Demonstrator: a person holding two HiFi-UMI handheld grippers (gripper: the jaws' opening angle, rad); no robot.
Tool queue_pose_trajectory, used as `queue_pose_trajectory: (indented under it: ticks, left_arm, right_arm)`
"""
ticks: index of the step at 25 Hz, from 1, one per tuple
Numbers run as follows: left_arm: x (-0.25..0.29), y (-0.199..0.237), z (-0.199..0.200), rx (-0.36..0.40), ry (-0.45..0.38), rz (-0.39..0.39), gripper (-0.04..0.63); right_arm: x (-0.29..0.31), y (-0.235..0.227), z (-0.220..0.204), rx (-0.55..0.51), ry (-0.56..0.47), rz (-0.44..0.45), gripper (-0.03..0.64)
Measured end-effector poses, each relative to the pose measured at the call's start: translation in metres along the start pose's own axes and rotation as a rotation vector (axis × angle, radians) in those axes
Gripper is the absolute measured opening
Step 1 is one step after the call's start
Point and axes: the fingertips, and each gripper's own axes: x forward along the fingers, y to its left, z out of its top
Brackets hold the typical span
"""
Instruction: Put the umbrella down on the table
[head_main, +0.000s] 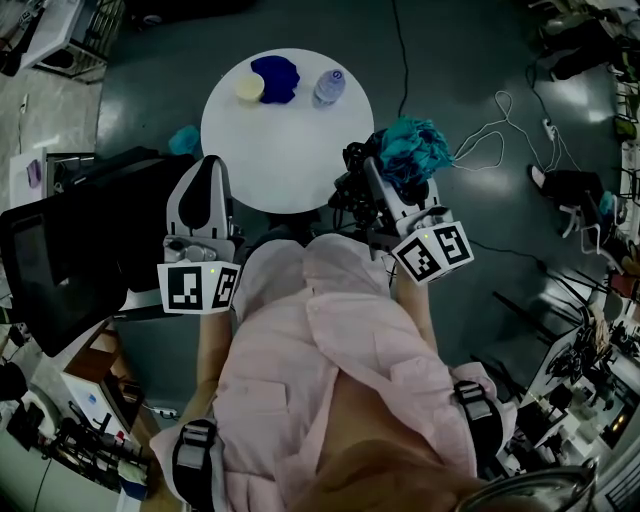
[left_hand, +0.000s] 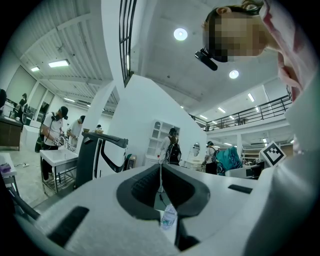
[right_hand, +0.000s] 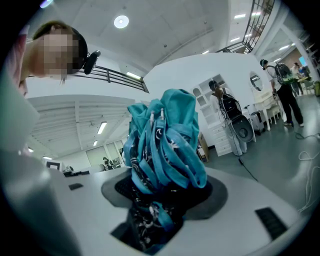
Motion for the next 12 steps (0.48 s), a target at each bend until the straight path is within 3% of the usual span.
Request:
queue_pose_trajectory:
  ticks: [12]
  left_arm:
    - [-0.001,0.007,-0.014,-0.014,0.022,-0.042,0.023]
  right_arm:
    - [0.001,0.005,-0.02,0.006,0.001,-0.026,0.247]
